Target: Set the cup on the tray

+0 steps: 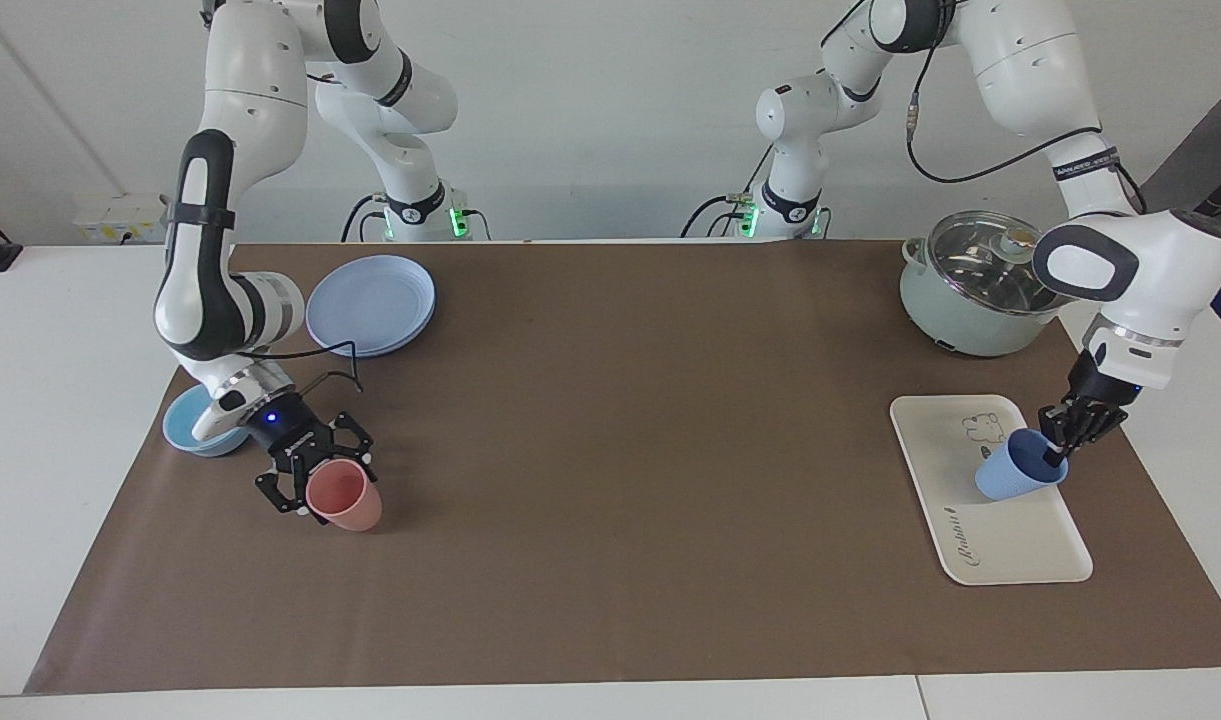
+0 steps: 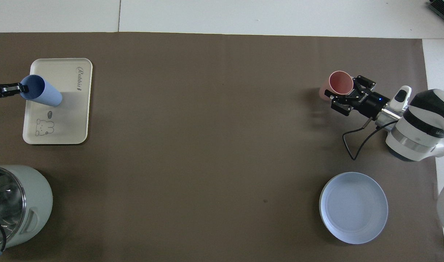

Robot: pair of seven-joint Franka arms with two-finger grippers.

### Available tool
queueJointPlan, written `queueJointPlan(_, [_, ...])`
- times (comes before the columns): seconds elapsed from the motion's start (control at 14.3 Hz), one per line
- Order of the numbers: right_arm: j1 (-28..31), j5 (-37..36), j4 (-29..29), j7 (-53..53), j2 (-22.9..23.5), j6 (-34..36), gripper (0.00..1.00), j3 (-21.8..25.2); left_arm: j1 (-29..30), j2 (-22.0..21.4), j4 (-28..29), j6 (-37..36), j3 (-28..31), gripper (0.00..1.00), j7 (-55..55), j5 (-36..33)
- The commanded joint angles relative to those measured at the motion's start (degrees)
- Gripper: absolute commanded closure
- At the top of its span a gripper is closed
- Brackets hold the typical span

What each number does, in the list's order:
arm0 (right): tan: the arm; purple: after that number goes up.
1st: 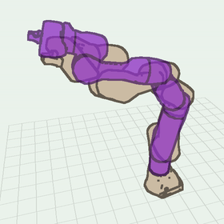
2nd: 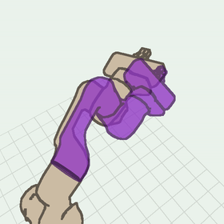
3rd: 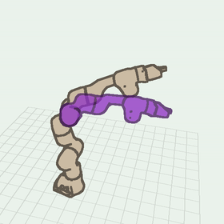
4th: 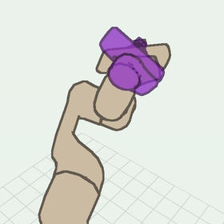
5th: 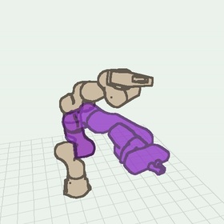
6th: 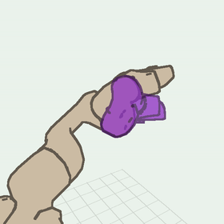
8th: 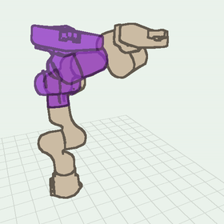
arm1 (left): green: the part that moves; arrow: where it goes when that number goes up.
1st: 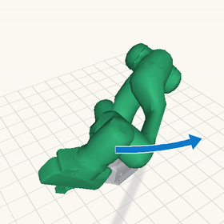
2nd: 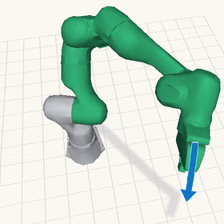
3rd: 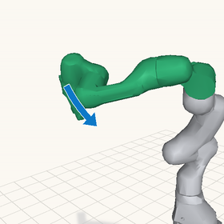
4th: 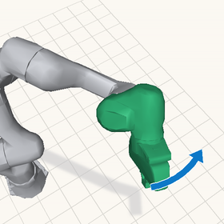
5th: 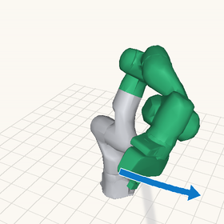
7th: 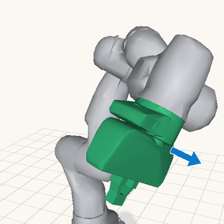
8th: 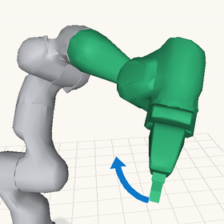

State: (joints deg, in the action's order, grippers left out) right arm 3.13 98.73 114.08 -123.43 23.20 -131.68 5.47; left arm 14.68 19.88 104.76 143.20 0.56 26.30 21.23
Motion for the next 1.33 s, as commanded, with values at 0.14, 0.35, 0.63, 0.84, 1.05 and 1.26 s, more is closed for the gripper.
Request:
queueJointPlan(0.14, [0.30,2.08,2.46,-2.51,-1.58,0.46,0.03,-0.19,0.44,-0.90,1.59,1.55,-0.47,1.00,2.97,1.09])
queueJointPlan(0.35, [0.65,2.08,2.99,-2.43,-1.84,0.54,0.00,-0.19,-0.17,-0.55,0.19,1.20,-0.47,0.42,2.71,1.09])
queueJointPlan(0.63, [0.22,1.99,2.99,-0.42,-3.59,0.28,0.00,-0.11,-1.05,0.85,-6.13,-4.31,-0.38,0.04,1.75,0.22])
queueJointPlan(0.84, [-1.28,-0.89,2.90,6.34,-6.40,-3.21,0.00,-0.02,-3.59,1.30,-12.02,-11.87,-0.29,0.03,-3.24,-2.58])
queueJointPlan(1.05, [-3.82,-7.65,2.46,15.82,-9.66,-9.02,0.00,-0.02,-7.80,2.43,-18.86,-20.39,-0.38,0.03,-13.69,-14.17])
queueJointPlan(1.26, [-6.98,-16.52,2.02,27.15,-12.38,-14.73,0.00,0.07,-11.85,2.18,-24.33,-30.41,-0.29,0.03,-20.48,-16.75])
